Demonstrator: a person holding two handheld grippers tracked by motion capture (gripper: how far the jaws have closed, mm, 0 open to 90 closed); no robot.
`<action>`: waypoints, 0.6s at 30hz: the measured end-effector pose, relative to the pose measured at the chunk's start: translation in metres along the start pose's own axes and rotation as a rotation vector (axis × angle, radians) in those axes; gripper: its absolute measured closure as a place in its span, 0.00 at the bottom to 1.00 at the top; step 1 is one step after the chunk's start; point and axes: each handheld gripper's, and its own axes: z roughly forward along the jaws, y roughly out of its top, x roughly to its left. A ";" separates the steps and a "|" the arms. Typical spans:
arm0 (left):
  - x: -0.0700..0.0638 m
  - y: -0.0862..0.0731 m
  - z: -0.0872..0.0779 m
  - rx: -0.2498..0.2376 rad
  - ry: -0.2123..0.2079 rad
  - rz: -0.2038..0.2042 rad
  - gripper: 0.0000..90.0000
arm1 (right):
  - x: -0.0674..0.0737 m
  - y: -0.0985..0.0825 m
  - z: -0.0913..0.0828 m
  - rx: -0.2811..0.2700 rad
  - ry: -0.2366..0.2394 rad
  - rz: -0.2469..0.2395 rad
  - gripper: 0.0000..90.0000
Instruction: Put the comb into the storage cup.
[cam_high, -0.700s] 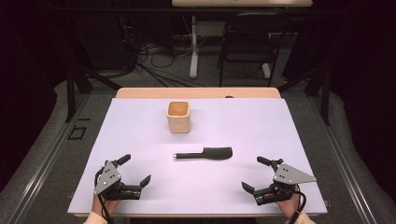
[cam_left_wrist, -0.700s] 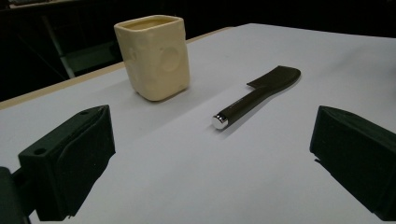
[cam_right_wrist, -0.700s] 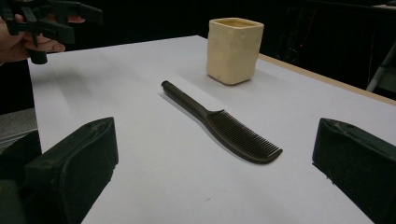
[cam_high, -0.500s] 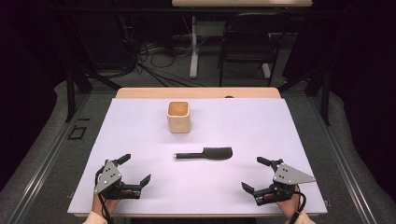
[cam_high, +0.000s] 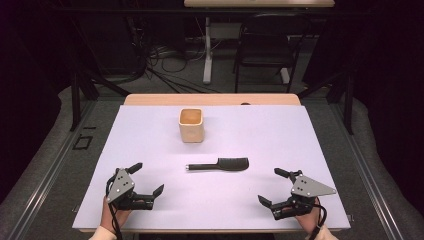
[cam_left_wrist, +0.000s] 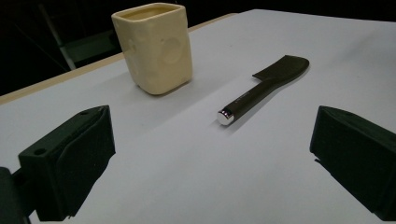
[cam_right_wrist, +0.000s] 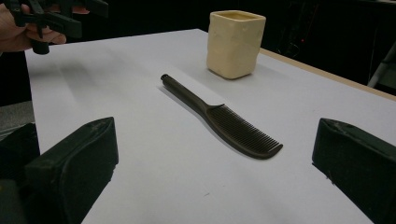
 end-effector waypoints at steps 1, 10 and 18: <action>0.000 0.000 0.000 0.002 -0.003 0.000 0.00 | 0.000 0.000 0.000 0.000 -0.001 0.000 0.00; 0.000 0.001 0.006 0.022 0.003 0.018 0.00 | 0.000 0.000 0.000 0.002 -0.001 -0.003 0.00; 0.000 0.004 0.012 0.033 -0.001 0.021 0.00 | 0.000 0.000 0.001 0.011 -0.002 -0.007 0.00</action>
